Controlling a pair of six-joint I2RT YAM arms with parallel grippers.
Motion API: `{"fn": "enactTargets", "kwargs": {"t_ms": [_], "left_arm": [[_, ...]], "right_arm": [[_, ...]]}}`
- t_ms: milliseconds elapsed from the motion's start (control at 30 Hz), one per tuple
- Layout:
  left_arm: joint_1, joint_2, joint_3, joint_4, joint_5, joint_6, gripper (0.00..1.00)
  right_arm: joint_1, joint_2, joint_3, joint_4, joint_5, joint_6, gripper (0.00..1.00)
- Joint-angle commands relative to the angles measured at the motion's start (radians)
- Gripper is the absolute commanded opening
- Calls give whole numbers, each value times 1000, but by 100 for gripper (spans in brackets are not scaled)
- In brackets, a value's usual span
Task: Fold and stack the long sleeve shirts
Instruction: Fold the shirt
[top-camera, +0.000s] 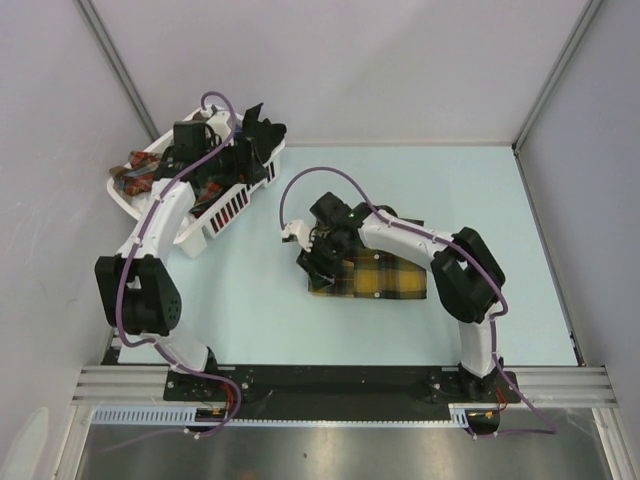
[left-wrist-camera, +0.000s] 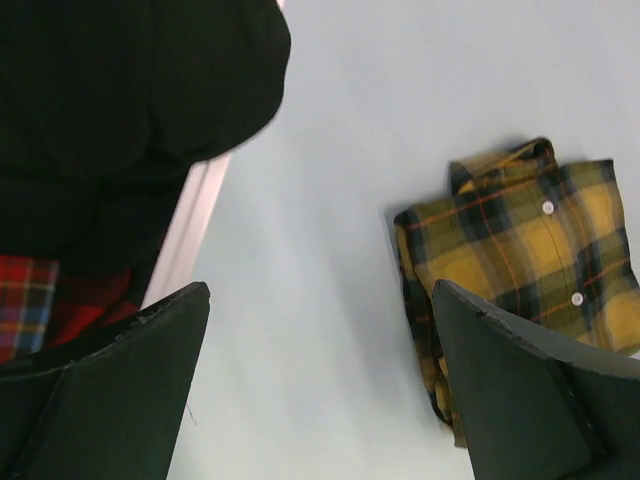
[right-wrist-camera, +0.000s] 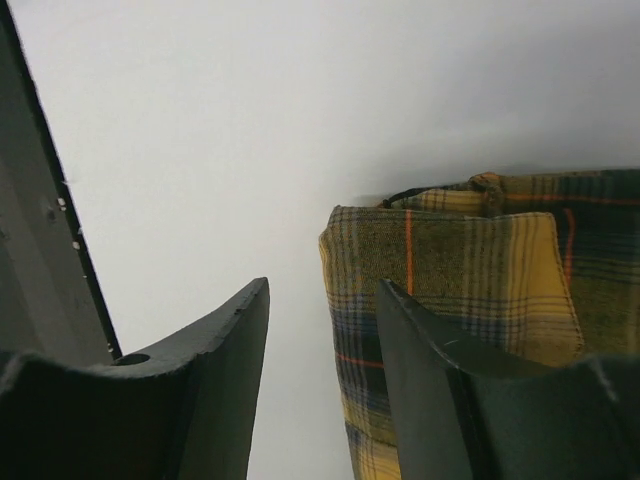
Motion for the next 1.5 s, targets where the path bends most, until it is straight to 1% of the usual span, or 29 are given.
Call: {"fn": "enactTargets", "kwargs": {"t_ms": [0,200,300,333,367,400,433,500,533,600,633,667,733,767,800,833,867,900,933,967,1000,1033,1067,1167,1233,1267,1367,1400,1467], "left_arm": [[18,-85,-43,-30,34,-19,100],[18,-132,-107,-66,-20,7,99],[19,-150,-136,-75,-34,17,99],[19,-161,-153,-78,-32,24,100],[19,-166,-158,-84,-15,38,99],[19,-169,-164,-101,-2,76,99],[19,-172,-175,-109,20,102,99],[19,-166,-175,-141,72,144,94],[19,-157,-167,-153,95,156,93],[8,-135,-159,-178,173,179,89],[-1,-128,-150,-185,195,188,87],[-13,-105,-144,-198,210,196,87],[-70,-79,-127,-207,250,204,87],[-88,-59,-124,-207,267,204,87],[-128,-18,-120,-199,284,189,87],[-148,12,-107,-192,296,175,87],[-165,42,-101,-169,310,155,87],[-185,105,-100,-150,339,106,87],[-196,134,-100,-131,379,86,87],[-203,164,-103,-97,405,16,86],[-223,219,-110,-74,431,-6,86],[-232,239,-127,-49,454,-25,85],[-245,260,-133,6,480,-51,85],[-283,343,-117,98,476,-87,85],[-291,416,-81,132,479,-114,85],[-291,438,-69,147,448,-129,85],[-289,521,-28,146,424,-117,85],[-291,535,-23,146,425,-112,85],[-297,567,-6,135,453,-94,85]], "right_arm": [[28,8,-44,109,79,3,53],[52,57,-119,204,174,-19,52],[72,88,-155,248,214,-55,47],[75,91,-162,253,212,-62,42],[80,92,-182,253,197,-69,22],[80,85,-199,248,185,-83,7],[83,60,-216,247,173,-112,0],[86,17,-278,191,102,-163,0],[86,-44,-300,158,63,-249,0],[86,-119,-396,68,-39,-334,0],[86,-160,-424,25,-71,-442,0],[88,-217,-446,-17,-108,-477,0],[59,-241,-458,-153,-131,-561,0],[46,-236,-454,-216,-131,-674,0],[34,-236,-452,-311,-122,-715,0],[29,-236,-454,-355,-105,-752,0],[23,-245,-454,-400,-96,-825,7],[19,-256,-458,-469,-87,-838,16],[-7,-271,-464,-486,-88,-830,32],[-27,-288,-461,-495,-100,-813,39],[-52,-323,-455,-521,-114,-786,43],[-99,-340,-445,-532,-145,-766,55],[-127,-355,-423,-535,-159,-741,60],[-236,-399,-371,-529,-211,-631,65],[-305,-399,-351,-511,-249,-553,67],[-373,-393,-343,-502,-258,-528,67],[-480,-342,-307,-509,-297,-464,67],[-547,-324,-281,-517,-307,-450,67],[-607,-276,-255,-525,-343,-409,67]]}}
